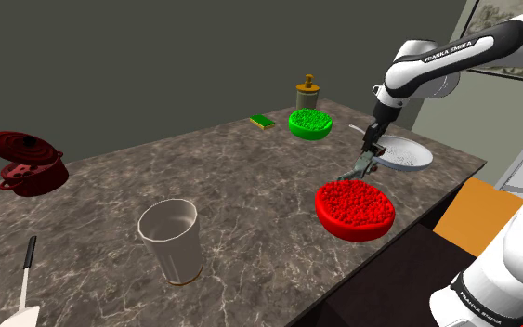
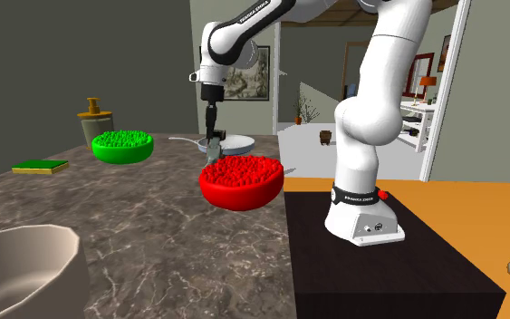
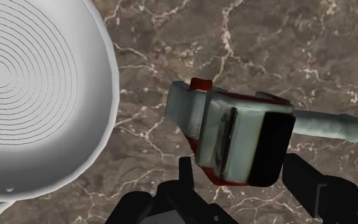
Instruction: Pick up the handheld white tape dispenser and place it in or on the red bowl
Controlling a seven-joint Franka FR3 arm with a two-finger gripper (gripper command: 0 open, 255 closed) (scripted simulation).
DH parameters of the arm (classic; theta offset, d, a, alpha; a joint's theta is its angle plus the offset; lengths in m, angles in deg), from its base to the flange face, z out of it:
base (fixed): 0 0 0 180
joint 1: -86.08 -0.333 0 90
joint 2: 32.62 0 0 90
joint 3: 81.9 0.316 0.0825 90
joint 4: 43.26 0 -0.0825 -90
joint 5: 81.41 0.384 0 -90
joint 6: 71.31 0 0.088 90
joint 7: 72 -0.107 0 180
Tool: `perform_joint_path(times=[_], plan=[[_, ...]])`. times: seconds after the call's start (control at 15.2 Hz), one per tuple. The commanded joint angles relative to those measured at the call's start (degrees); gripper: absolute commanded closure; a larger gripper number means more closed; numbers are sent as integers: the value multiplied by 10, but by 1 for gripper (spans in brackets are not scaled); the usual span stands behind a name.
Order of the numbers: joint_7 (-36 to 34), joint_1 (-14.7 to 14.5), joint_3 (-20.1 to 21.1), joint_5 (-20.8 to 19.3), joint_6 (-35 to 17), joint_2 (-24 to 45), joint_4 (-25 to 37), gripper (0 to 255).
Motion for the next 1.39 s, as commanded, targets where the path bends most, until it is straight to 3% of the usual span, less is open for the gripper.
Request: perform_joint_path(times=[0.0,0.33,1.32], plan=[[0,0,0,0,0,0,0,255],[0,0,0,0,0,0,0,255],[-21,3,13,-14,120,-42,81,255]])
